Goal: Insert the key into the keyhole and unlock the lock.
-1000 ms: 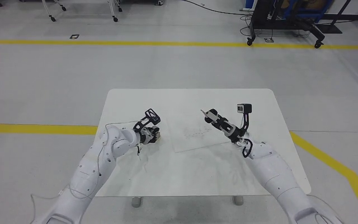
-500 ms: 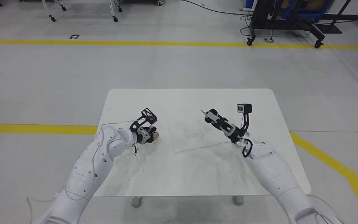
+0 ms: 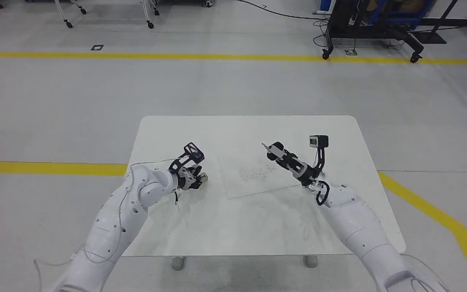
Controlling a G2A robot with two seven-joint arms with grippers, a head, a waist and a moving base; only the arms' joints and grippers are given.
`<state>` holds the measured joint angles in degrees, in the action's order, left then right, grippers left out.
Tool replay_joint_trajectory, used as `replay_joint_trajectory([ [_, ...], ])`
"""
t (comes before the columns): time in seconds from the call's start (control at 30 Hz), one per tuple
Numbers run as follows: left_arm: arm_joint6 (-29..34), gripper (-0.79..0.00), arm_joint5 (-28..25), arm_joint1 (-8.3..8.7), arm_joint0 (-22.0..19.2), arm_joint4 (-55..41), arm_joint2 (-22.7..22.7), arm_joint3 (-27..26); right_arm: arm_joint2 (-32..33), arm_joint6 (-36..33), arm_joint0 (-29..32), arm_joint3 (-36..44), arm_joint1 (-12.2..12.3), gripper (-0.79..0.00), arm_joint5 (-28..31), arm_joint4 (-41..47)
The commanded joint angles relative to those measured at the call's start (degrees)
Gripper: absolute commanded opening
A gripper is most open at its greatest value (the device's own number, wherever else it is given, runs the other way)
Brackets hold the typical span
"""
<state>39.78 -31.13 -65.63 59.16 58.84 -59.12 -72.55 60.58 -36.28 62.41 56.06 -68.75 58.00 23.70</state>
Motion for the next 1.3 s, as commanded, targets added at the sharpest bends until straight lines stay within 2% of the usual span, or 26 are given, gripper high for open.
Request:
replay_joint_trajectory([
  [0.0,0.1,-0.742,0.0,0.04,0.0,-0.1,0.0,-0.1,0.0,0.0,0.0,0.0,0.0,-0.785,0.0,0.0],
  [0.07,0.2,-0.785,-0.1,0.1,0.1,-0.2,-0.1,-0.2,0.0,0.0,0.0,0.0,0.0,-0.785,0.0,0.0],
  [0.33,1.1,-0.785,-0.3,0.49,0.7,-0.1,-0.7,-1.1,0.0,0.0,0.0,0.0,0.0,-0.785,0.0,0.0],
  [0.47,-0.4,-0.785,0.8,0.54,1.1,-2.3,-1.7,-1.6,0.0,0.0,0.0,0.0,0.0,-0.785,0.0,0.0],
  [0.6,-4.1,-0.785,3.9,0.34,1.3,-10.3,-4.3,-2.3,0.0,0.0,0.0,0.0,0.0,-0.785,0.0,0.0],
  [0.77,-10.7,-0.785,9.6,-0.37,2.5,-26.3,-8.2,-3.2,0.0,0.0,0.0,0.0,0.0,-0.785,0.0,0.0],
  [0.83,-13.2,-0.785,9.2,-0.5,3.6,-28.5,-8.5,-3.7,0.0,0.0,0.0,0.0,0.0,-0.785,0.0,0.0],
  [1.13,-13.6,-0.785,9.3,-0.52,4.0,-28.9,-8.6,-4.0,0.0,0.0,0.0,0.0,0.0,-0.785,0.0,0.0],
  [1.2,-13.6,-0.785,11.6,-0.85,6.2,-36.4,-8.9,-3.7,0.0,0.0,0.0,0.0,0.0,-0.785,0.0,0.0],
  [1.27,-12.5,-0.785,13.3,-1.44,7.4,-49.3,-9.7,-2.7,-0.6,0.6,0.5,0.2,-0.1,-0.785,-2.9,-1.5],
])
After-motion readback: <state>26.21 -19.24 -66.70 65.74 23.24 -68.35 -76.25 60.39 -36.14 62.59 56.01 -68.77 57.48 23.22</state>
